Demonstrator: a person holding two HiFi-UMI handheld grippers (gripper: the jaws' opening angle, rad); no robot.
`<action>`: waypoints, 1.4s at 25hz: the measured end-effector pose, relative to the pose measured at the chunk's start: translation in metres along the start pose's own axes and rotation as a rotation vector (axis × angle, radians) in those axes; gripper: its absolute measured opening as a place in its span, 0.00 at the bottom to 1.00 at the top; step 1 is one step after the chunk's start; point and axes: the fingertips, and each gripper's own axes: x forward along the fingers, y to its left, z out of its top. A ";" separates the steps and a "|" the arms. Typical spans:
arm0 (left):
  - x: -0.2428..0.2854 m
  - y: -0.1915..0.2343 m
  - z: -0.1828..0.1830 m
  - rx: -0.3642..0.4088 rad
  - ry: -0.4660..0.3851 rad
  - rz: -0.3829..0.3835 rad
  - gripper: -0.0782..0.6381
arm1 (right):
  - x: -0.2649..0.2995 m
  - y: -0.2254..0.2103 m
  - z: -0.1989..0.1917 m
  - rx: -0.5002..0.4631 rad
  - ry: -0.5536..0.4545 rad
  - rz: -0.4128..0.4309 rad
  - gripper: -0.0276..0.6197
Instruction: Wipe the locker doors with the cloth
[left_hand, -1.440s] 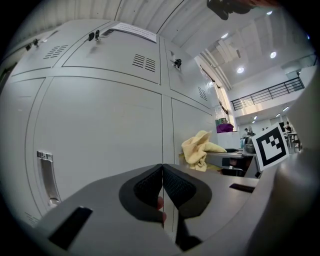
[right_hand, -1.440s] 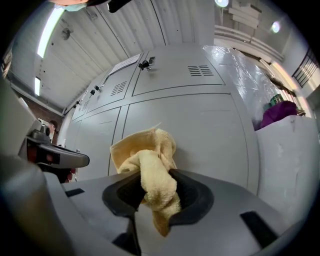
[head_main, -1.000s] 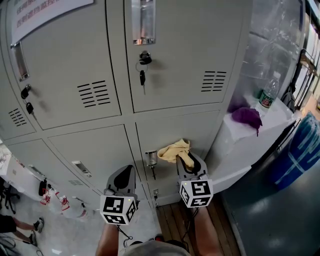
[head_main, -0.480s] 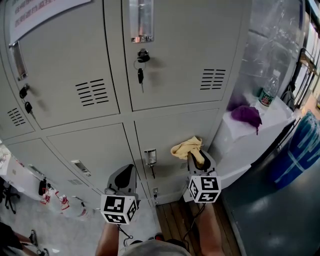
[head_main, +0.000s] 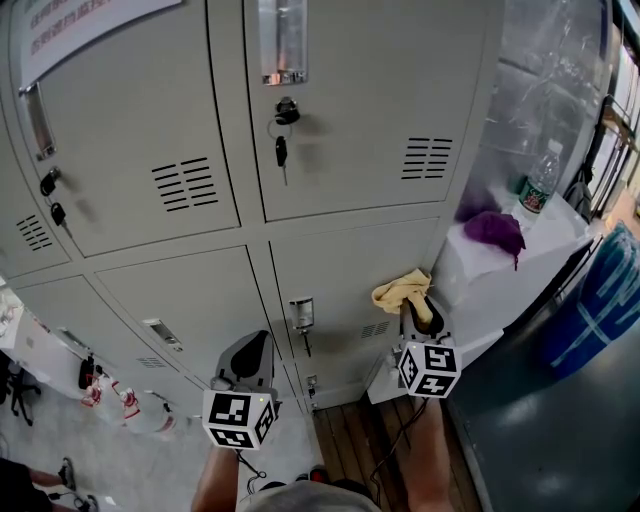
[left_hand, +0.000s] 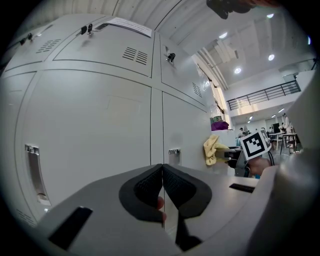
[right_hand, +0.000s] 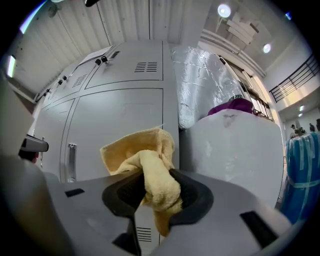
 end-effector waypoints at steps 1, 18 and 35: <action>0.000 0.000 0.000 0.000 0.001 0.000 0.14 | 0.000 -0.002 0.000 0.000 0.001 -0.003 0.25; -0.003 -0.006 0.000 0.002 0.001 0.000 0.14 | -0.041 0.025 0.022 0.000 -0.091 0.062 0.25; -0.008 -0.004 -0.021 -0.022 0.045 0.019 0.14 | -0.052 0.107 -0.010 -0.011 -0.026 0.249 0.25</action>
